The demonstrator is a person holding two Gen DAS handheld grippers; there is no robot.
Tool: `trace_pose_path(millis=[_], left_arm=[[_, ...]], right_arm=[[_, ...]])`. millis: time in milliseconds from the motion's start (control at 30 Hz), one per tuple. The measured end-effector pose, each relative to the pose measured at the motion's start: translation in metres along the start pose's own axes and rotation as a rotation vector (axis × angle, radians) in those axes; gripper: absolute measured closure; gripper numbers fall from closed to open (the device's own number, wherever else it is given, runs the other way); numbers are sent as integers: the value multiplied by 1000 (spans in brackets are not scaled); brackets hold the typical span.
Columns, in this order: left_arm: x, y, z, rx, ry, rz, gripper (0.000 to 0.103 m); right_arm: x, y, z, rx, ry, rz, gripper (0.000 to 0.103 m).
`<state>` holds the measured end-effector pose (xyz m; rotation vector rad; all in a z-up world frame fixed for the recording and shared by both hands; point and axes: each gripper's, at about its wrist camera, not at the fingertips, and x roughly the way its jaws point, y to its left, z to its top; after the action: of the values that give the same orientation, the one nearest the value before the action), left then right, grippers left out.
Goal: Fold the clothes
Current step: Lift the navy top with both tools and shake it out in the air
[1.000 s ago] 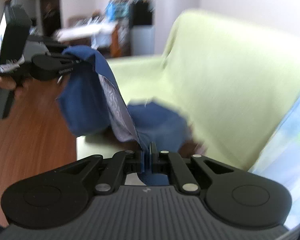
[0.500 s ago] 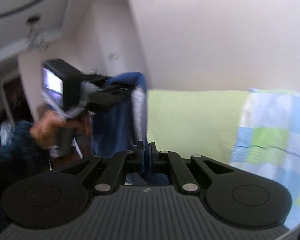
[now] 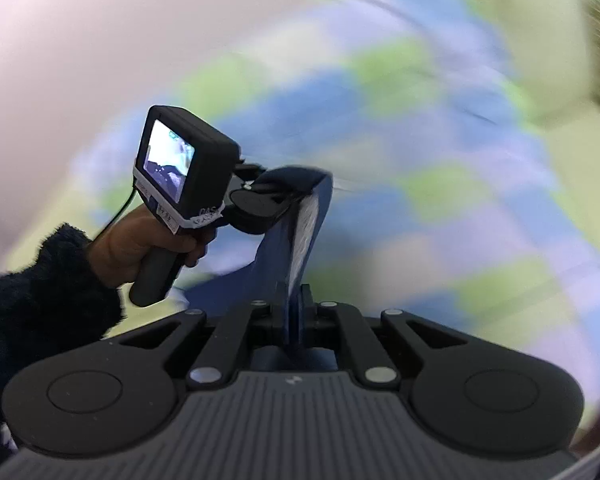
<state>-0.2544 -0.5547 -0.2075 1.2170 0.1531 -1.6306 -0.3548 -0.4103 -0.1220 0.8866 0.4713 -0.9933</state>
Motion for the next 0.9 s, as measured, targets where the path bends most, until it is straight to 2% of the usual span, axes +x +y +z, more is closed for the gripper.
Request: trace_pose_path(millis=[33, 100, 133, 200, 267, 300, 333, 400, 433, 467, 500, 533, 567, 600, 667, 700, 767, 900], left_arm=[[19, -24, 14, 10, 17, 2, 96], [69, -79, 41, 0, 103, -4, 96], [83, -88, 39, -11, 142, -5, 96], [121, -98, 36, -23, 233, 15, 96], [135, -101, 46, -29, 272, -9, 96], [131, -90, 48, -27, 298, -53, 96], [127, -80, 50, -25, 324, -98, 96], [131, -68, 63, -14, 361, -162, 93], [128, -59, 65, -6, 370, -187, 87], [125, -47, 70, 10, 376, -228, 75], [118, -35, 72, 19, 366, -252, 67], [111, -31, 74, 10, 331, -240, 52], [97, -18, 77, -18, 240, -197, 43], [83, -6, 79, -47, 152, -146, 40], [58, 14, 74, -98, 29, -94, 18], [44, 22, 65, -118, -22, -74, 15], [31, 30, 35, -164, -54, -63, 14], [18, 22, -57, -304, 9, -112, 15]], right_arm=[[24, -43, -2, 41, 31, -69, 102], [61, -102, -9, 92, 79, -161, 102], [78, -134, -12, 117, 104, -202, 102], [102, -173, -15, 126, 137, -245, 101], [135, -198, -12, 138, 162, -336, 99], [148, -209, -12, 137, 174, -399, 92], [160, -217, -15, 145, 174, -479, 91], [161, -222, -19, 182, 152, -496, 86], [163, -219, -15, 182, 145, -492, 81], [164, -207, -13, 161, 128, -482, 80], [160, -201, -8, 138, 119, -469, 76], [158, -193, -3, 113, 108, -453, 70], [161, -180, 0, 80, 92, -432, 69], [165, -177, 2, 71, 89, -426, 66], [170, -136, 6, -5, 58, -377, 61], [167, -127, 8, -13, 51, -358, 61], [162, -109, 12, -26, 39, -317, 61], [173, -110, 26, 38, 22, -236, 61]])
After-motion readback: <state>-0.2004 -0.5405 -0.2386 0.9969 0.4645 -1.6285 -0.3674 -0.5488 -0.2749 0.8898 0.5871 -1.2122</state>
